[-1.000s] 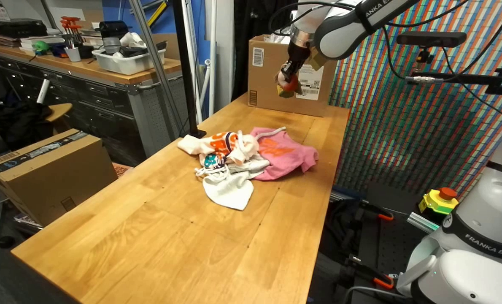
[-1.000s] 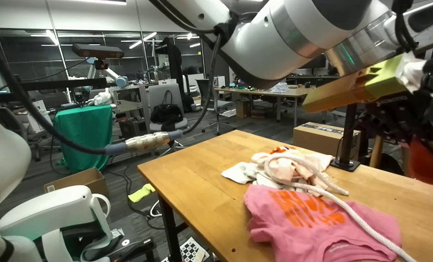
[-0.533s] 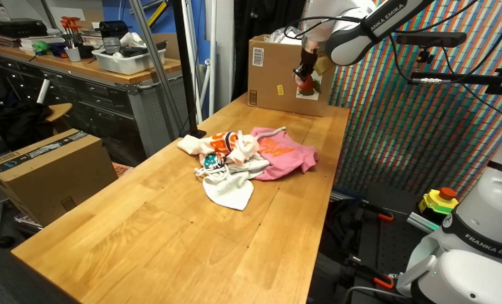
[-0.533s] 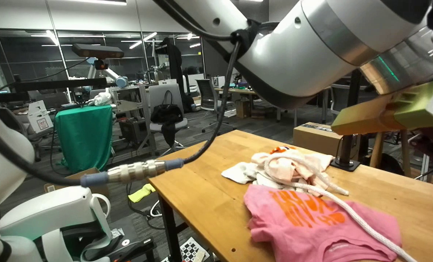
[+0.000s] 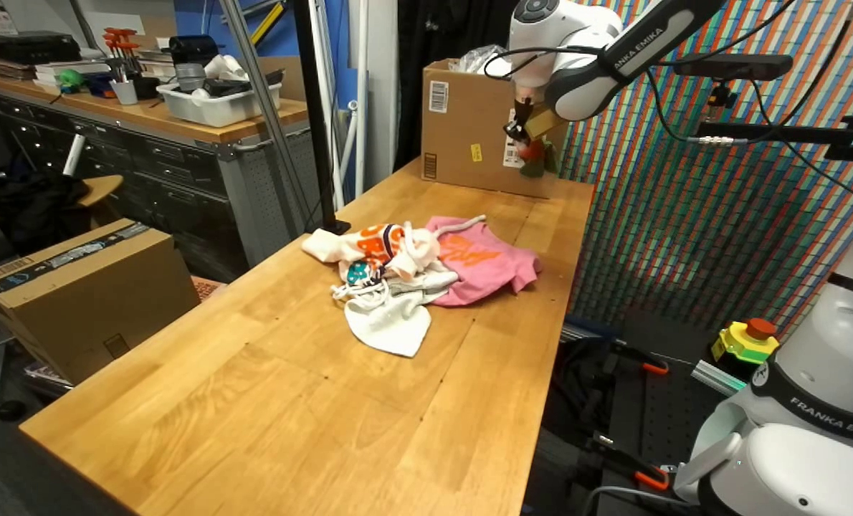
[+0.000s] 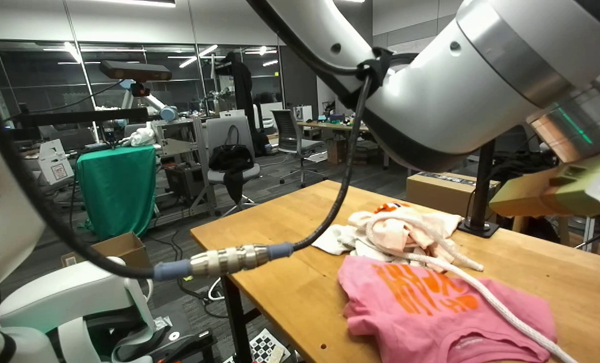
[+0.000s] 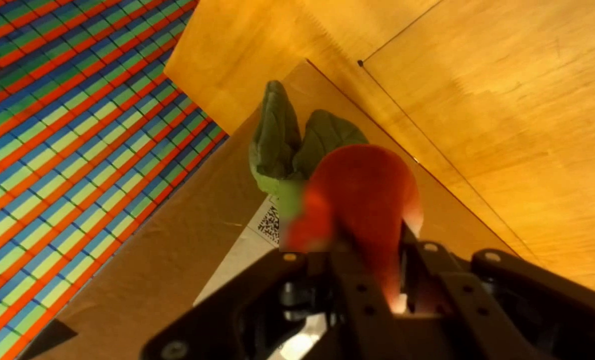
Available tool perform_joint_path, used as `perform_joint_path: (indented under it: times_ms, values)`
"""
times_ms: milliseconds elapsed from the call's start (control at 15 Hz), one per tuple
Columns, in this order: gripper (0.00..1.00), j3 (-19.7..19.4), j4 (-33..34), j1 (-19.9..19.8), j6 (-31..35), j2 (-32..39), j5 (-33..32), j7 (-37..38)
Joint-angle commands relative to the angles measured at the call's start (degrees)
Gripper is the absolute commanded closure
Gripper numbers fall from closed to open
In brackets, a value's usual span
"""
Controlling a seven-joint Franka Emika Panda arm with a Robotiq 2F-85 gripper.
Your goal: Pick up the objects and put them around the table.
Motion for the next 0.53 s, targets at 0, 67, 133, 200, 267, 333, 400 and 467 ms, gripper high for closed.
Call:
perform_joint_path:
  times_ms: [0, 67, 133, 200, 267, 333, 400, 467]
  values:
    - [0.48, -0.5, 3.1, 0.7, -3.8, 2.2, -1.2, 2.9]
    - [0.41, -0.5, 3.4, 0.8, -4.6, 2.4, -1.2, 3.1]
    - [0.32, -0.4, 3.6, 0.8, -5.2, 2.6, -1.2, 3.1]
    - [0.25, -0.3, 3.6, 0.8, -5.7, 2.6, -0.9, 2.7]
    - [0.16, -0.2, 3.7, 0.9, -6.1, 2.7, -0.9, 2.6]
    - [0.10, -0.1, 3.8, 1.0, -6.4, 2.7, -0.8, 2.5]
    - [0.03, 0.1, 3.5, 1.1, -6.4, 2.3, -0.5, 2.2]
    - [0.00, 0.3, 3.0, 1.3, -6.4, 1.9, -0.4, 1.8]
